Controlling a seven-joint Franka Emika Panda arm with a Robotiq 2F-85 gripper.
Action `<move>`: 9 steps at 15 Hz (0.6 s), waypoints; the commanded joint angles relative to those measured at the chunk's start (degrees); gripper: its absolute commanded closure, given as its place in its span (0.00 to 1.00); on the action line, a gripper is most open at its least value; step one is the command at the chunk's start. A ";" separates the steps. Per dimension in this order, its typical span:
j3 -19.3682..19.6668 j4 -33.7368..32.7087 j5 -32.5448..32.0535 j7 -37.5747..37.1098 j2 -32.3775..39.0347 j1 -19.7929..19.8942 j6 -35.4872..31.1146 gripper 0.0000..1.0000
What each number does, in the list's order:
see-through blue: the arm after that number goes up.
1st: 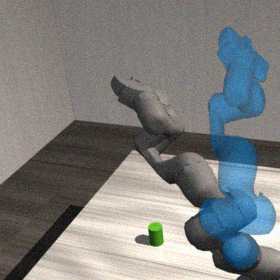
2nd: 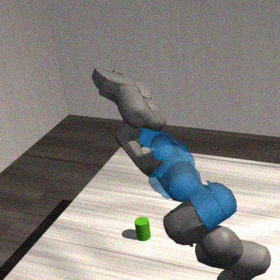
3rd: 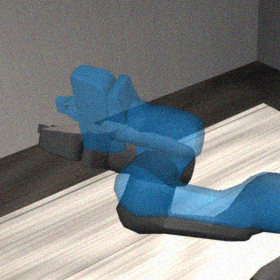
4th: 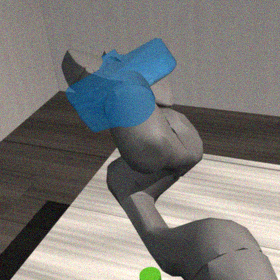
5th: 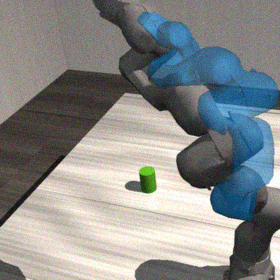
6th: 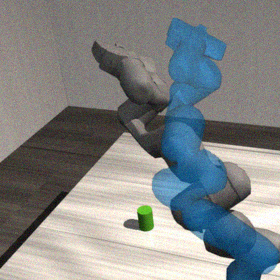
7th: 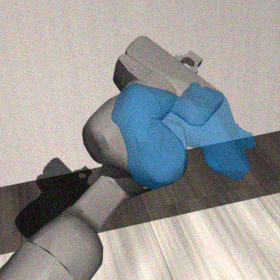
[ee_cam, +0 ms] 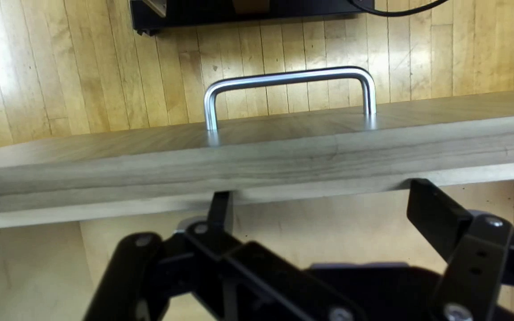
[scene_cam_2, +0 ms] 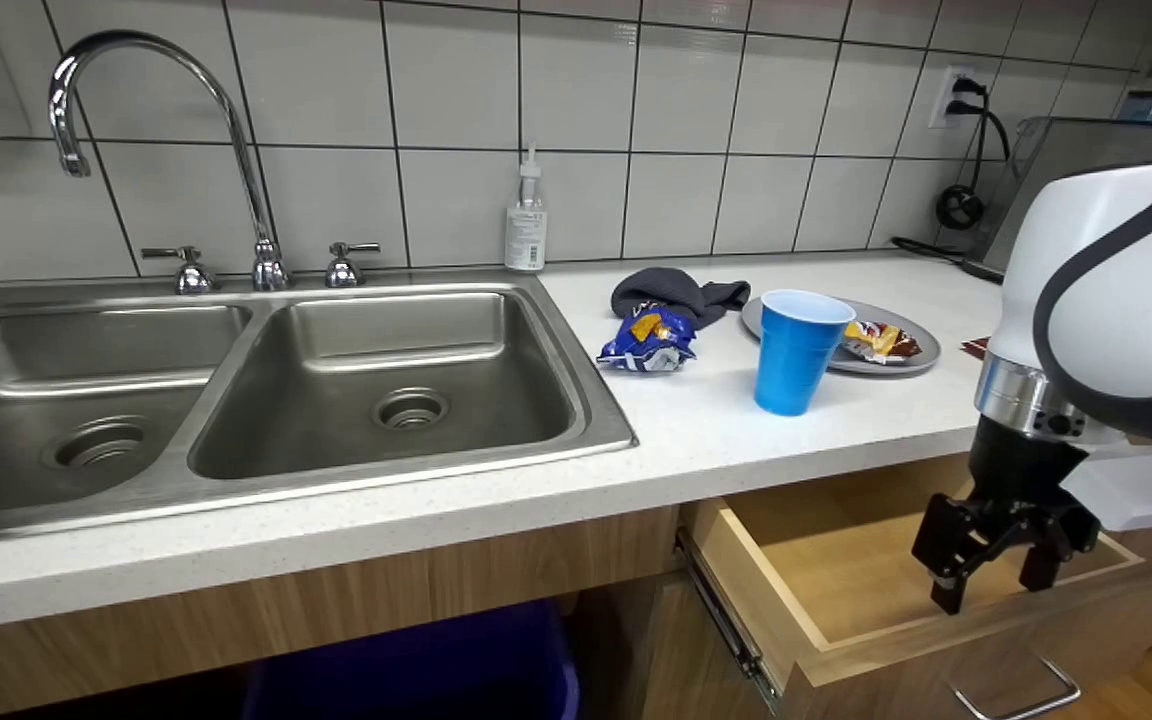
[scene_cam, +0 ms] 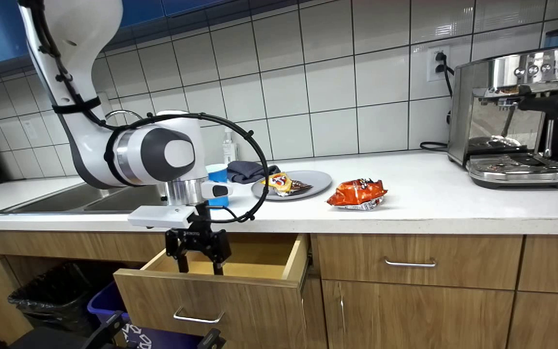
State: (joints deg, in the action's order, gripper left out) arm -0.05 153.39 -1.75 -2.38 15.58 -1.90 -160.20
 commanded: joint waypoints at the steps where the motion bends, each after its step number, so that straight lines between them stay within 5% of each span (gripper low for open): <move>1: -0.08 2.92 0.61 -2.46 -2.47 -1.00 3.60 0.00; 9: -0.57 2.85 1.30 -2.24 -3.38 -0.58 5.95 0.00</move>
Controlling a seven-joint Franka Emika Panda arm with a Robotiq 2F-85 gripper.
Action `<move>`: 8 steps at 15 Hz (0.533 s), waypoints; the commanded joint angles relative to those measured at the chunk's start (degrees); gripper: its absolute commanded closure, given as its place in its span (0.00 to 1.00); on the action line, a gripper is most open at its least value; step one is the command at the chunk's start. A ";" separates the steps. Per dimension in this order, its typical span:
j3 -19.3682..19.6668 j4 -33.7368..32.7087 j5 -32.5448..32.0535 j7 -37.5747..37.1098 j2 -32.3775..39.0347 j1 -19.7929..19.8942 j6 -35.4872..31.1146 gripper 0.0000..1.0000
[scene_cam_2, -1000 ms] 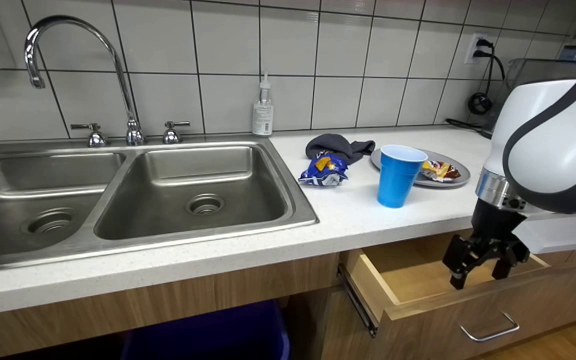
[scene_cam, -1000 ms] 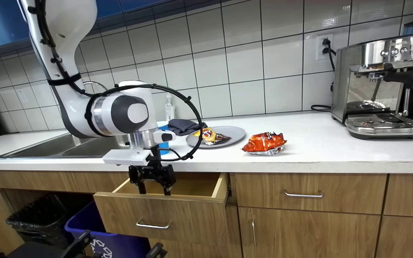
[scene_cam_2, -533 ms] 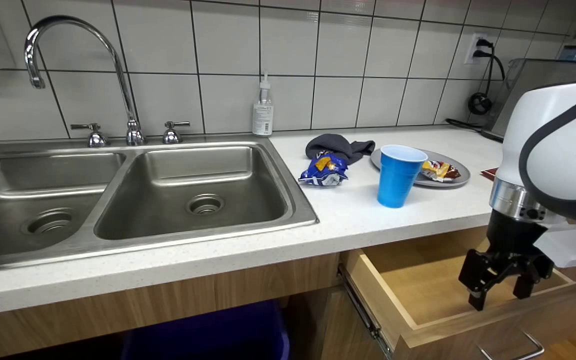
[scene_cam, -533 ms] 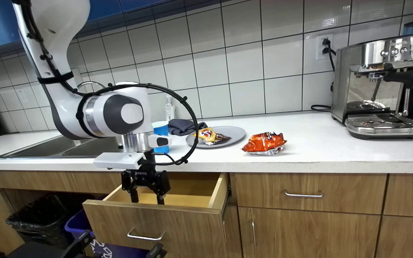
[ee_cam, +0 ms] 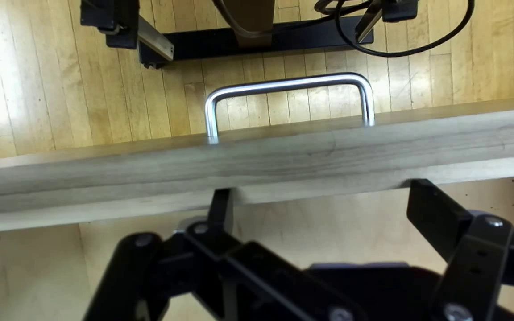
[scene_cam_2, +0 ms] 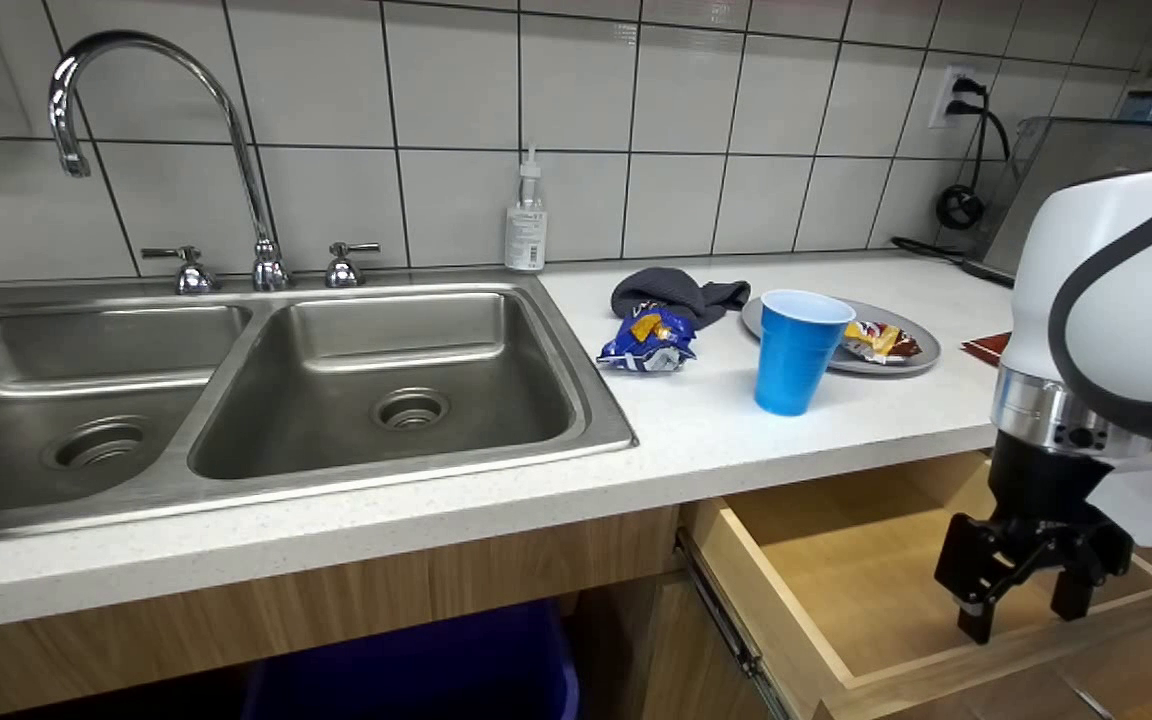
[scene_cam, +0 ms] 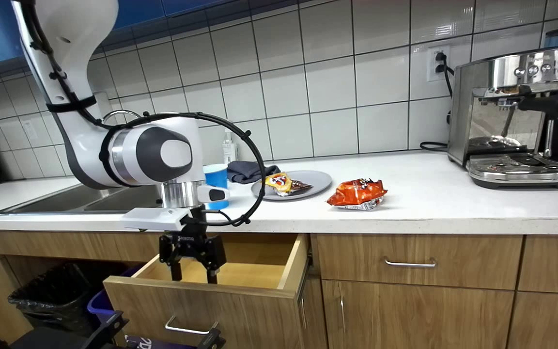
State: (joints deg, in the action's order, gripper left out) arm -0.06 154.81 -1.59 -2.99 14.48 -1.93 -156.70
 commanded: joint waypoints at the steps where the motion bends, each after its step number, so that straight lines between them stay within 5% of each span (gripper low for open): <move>1: -1.21 1.38 2.10 -0.58 -2.73 -0.06 3.06 0.00; 8: -2.90 1.47 4.98 0.35 -8.49 -0.06 5.92 0.00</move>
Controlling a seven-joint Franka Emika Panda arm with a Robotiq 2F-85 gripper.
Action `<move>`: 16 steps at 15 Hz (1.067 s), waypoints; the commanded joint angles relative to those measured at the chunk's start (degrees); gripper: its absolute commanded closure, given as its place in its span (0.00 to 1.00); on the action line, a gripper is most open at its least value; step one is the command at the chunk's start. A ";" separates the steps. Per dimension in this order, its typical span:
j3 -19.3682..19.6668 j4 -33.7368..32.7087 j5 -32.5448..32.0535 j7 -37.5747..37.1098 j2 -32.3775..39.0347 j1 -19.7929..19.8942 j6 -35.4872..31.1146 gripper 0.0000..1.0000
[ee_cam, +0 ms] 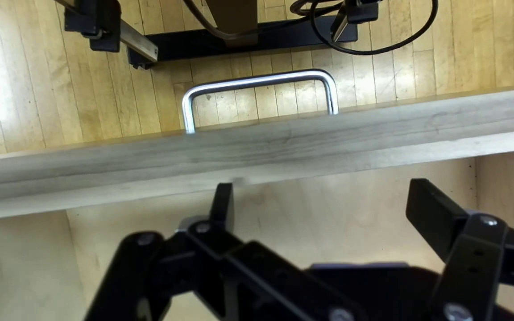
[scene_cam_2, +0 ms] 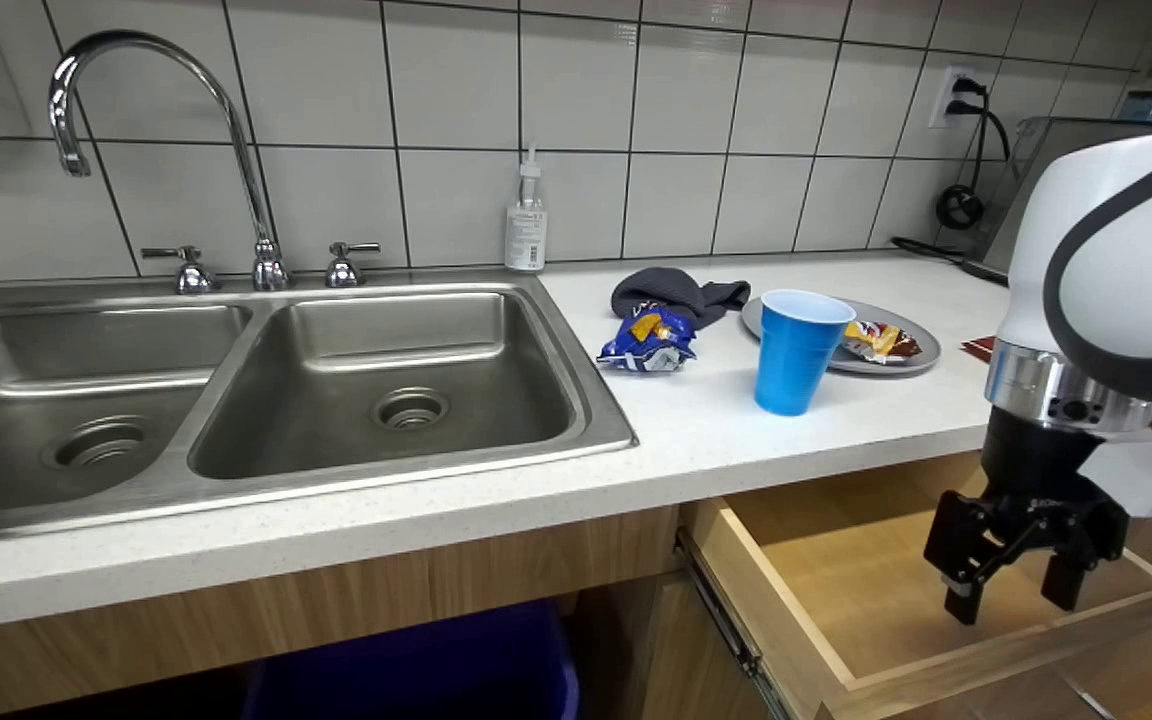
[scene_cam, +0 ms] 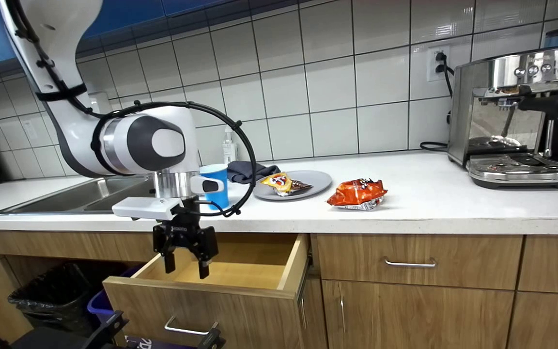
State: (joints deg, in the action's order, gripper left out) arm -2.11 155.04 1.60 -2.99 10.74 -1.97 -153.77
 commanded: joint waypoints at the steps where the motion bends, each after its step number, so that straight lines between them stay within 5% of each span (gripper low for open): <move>1: -1.07 1.02 2.44 0.73 -5.49 0.09 3.62 0.00; 16: 5.44 -2.78 -1.49 -2.93 -14.37 4.51 6.95 0.00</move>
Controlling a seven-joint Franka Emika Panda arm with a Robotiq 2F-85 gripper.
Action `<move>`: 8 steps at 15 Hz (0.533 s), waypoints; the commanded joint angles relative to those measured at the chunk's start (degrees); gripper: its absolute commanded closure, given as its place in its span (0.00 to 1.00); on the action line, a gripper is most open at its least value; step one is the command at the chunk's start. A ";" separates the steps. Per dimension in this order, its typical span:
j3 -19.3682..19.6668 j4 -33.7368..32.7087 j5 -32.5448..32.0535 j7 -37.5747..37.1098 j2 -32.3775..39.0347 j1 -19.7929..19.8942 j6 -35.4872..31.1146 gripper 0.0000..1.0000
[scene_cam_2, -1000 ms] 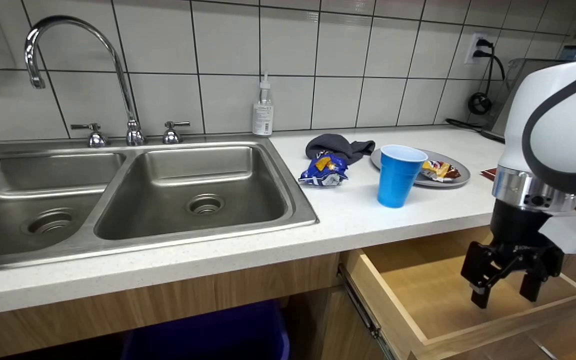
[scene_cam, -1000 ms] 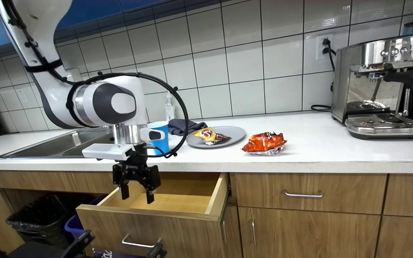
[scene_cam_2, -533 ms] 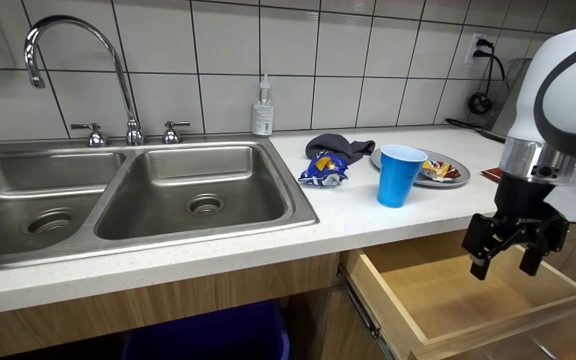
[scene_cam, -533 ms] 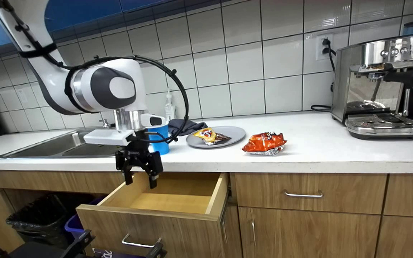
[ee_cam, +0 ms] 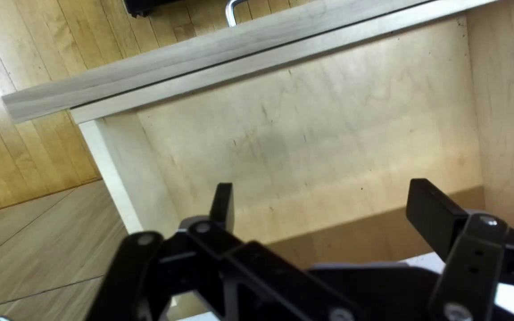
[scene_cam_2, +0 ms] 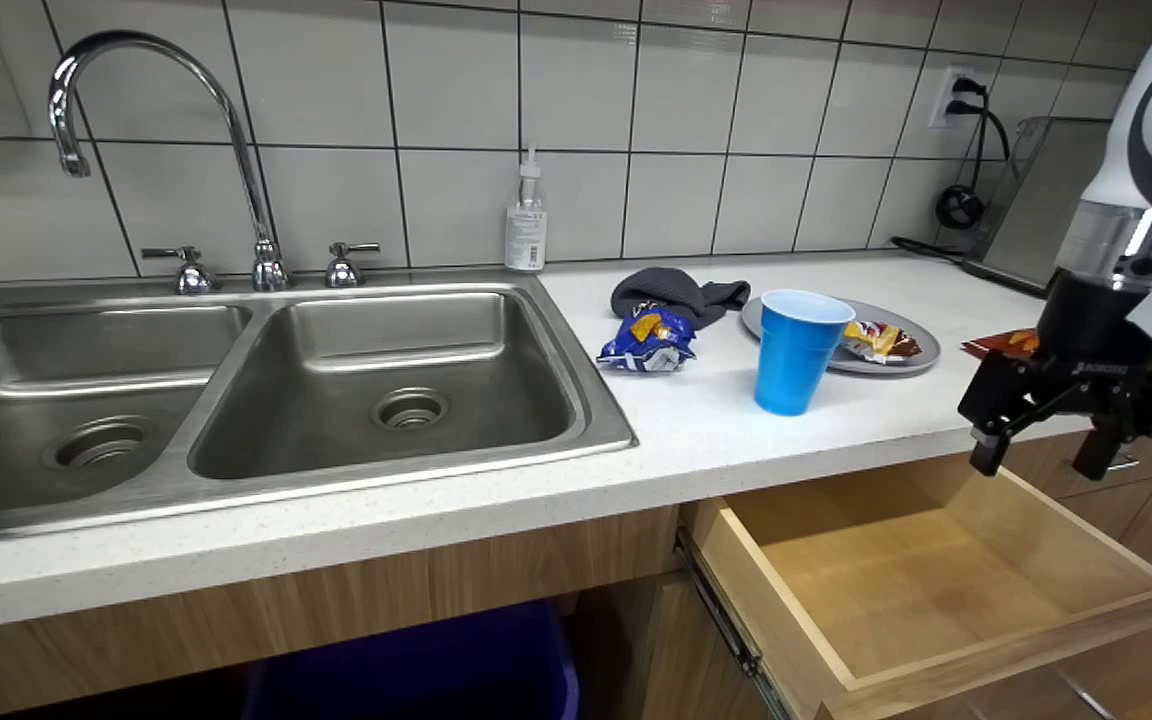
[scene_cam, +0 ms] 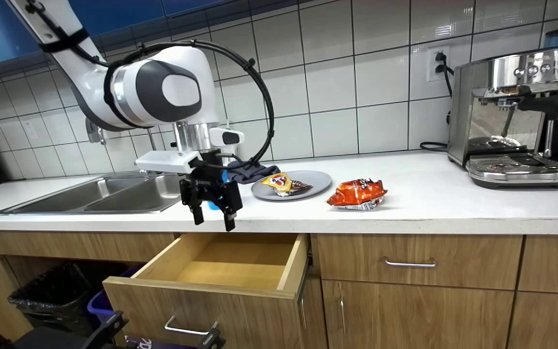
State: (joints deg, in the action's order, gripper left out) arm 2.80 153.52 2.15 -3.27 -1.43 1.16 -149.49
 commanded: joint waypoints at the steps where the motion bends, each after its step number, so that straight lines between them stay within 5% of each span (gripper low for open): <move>1: 0.89 -1.65 -2.76 -3.47 -2.38 1.92 2.47 0.00; 8: 3.52 -5.43 -6.72 -10.97 -2.74 5.98 1.86 0.00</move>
State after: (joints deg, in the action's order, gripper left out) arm 5.63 150.07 -2.16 -9.93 -3.23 5.31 -149.46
